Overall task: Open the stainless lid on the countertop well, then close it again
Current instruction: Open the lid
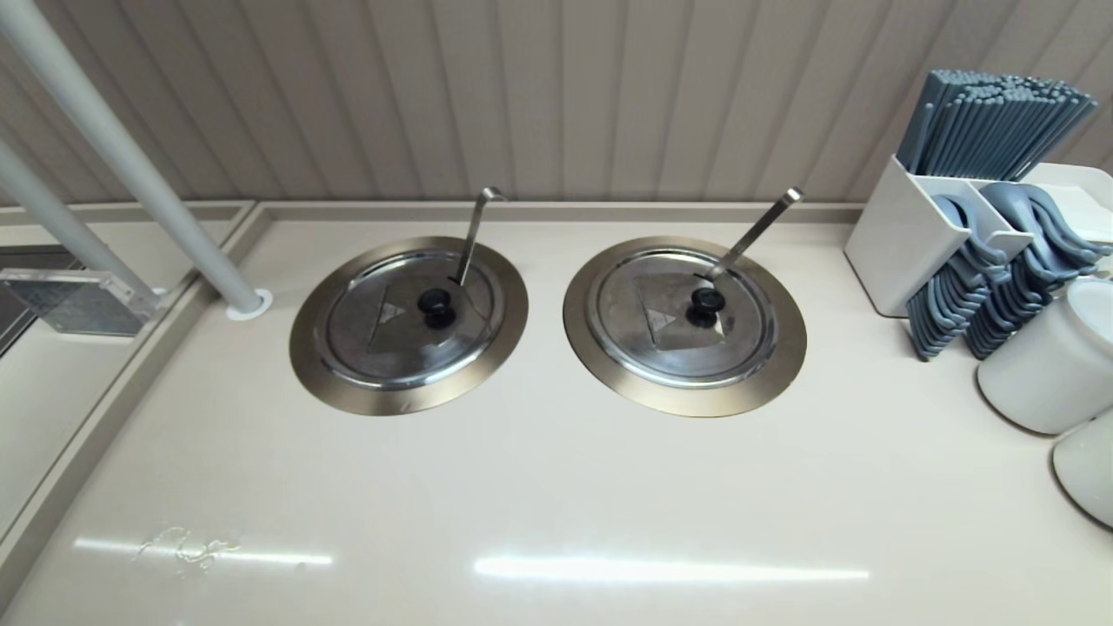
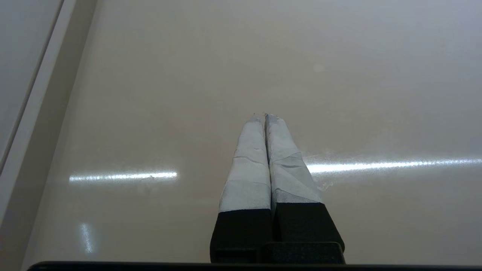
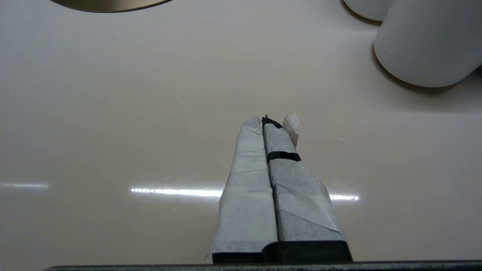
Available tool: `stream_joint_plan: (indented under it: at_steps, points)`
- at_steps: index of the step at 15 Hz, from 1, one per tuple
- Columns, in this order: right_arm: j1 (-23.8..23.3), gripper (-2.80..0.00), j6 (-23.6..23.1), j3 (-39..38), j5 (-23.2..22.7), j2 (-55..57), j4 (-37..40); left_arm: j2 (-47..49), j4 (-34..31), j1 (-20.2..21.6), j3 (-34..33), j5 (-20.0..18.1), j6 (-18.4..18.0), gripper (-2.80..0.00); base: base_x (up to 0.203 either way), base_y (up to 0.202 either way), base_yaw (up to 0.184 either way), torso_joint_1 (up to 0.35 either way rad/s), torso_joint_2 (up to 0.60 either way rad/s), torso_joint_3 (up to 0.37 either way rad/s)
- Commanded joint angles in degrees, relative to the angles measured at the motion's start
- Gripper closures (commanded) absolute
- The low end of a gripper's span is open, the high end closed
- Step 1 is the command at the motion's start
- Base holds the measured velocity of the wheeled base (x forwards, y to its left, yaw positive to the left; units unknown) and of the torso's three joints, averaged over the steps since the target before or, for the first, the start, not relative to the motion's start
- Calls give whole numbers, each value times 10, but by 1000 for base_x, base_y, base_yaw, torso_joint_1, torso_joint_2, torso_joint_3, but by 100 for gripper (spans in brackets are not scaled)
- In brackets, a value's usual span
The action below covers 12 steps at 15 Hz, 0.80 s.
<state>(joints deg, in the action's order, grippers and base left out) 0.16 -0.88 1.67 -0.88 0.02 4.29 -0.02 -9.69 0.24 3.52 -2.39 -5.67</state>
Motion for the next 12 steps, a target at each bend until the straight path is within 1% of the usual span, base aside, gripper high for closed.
stream_joint_plan:
  at_steps: [1,5,7,8,10,12]
  points:
    - [0,0,0,0,0,1,0,0,-1,0,0,0,0,0,0,0,0,0,0,0]
    - [0,0,0,0,0,1,0,0,-1,0,0,0,0,0,0,0,0,0,0,0]
    - [0,0,0,0,0,1,1,0,0,0,-1,6,5,0,0,0,0,0,0,0]
    - [0,0,-1,0,0,1,1,0,10,0,5,12,7,0,0,0,0,0,0,0]
    - [0,0,4,0,3,1,0,6,23,0,59,16,13,0,0,0,0,0,0,0]
    - [0,0,8,0,7,1,0,72,29,2,118,13,20,0,0,0,0,0,0,0]
